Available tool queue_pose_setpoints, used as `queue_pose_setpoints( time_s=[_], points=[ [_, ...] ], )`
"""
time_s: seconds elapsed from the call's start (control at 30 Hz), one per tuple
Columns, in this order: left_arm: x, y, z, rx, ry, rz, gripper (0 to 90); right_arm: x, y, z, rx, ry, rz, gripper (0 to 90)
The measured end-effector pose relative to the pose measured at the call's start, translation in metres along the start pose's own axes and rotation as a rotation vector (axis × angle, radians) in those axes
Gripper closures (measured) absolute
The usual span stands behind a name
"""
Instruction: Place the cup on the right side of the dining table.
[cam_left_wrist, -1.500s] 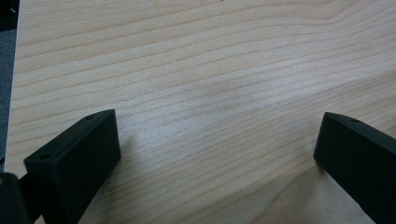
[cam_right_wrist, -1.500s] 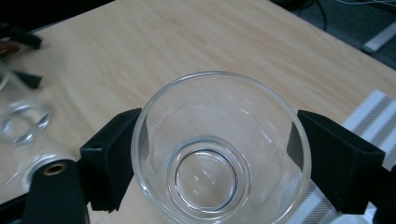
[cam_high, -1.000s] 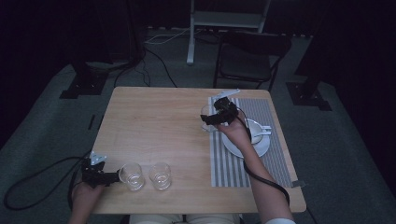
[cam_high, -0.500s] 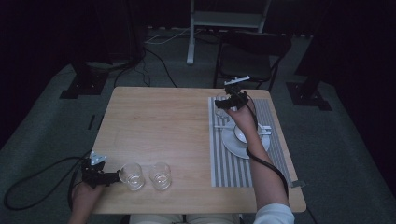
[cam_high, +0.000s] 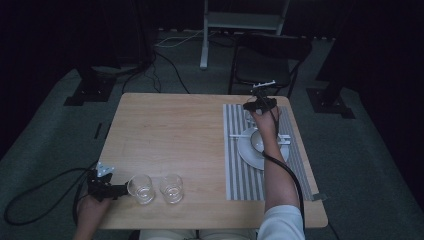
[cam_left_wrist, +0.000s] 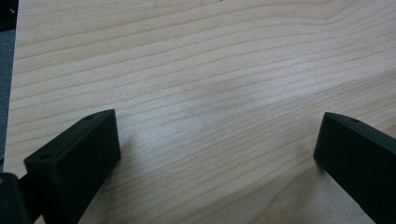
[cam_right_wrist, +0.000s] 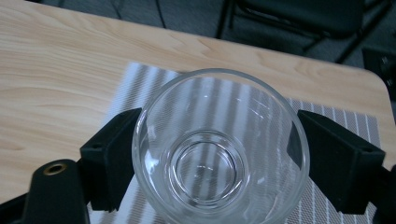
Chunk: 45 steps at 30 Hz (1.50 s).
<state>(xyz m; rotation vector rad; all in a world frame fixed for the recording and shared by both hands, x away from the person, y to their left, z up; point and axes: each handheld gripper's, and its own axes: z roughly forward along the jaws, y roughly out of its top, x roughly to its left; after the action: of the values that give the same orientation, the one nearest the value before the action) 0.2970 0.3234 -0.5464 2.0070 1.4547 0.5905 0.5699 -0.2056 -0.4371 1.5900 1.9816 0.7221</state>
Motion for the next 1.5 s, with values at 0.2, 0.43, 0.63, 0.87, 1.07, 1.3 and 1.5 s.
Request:
queue_pose_setpoints(
  time_s=[0.2,0.43,0.63,0.87,1.07,1.3,1.5],
  points=[
    [0.000,0.000,0.000,0.000,0.000,0.000,0.8,-0.017,-0.002,0.019,0.041,-0.038,0.076,17.7],
    [0.000,0.000,0.000,-0.001,0.000,0.000,0.8,-0.028,-0.006,0.035,0.102,-0.099,0.094,17.6],
    [0.000,0.000,0.000,-0.002,0.000,-0.002,0.8,-0.032,-0.009,0.036,0.098,-0.090,0.117,17.3],
    [0.000,0.000,0.000,-0.002,0.000,-0.002,0.8,-0.035,-0.012,0.027,0.092,-0.059,0.112,13.8],
    [0.000,0.000,0.000,-0.002,0.000,-0.002,0.8,-0.032,-0.011,0.016,0.048,-0.047,0.115,12.9],
    [0.000,0.000,0.000,-0.001,0.000,-0.002,0.8,-0.026,-0.015,0.010,0.035,-0.023,0.109,12.9],
    [0.000,0.000,0.000,-0.002,0.000,-0.002,0.8,-0.017,-0.020,0.004,0.023,0.002,0.084,12.8]
  ],
)
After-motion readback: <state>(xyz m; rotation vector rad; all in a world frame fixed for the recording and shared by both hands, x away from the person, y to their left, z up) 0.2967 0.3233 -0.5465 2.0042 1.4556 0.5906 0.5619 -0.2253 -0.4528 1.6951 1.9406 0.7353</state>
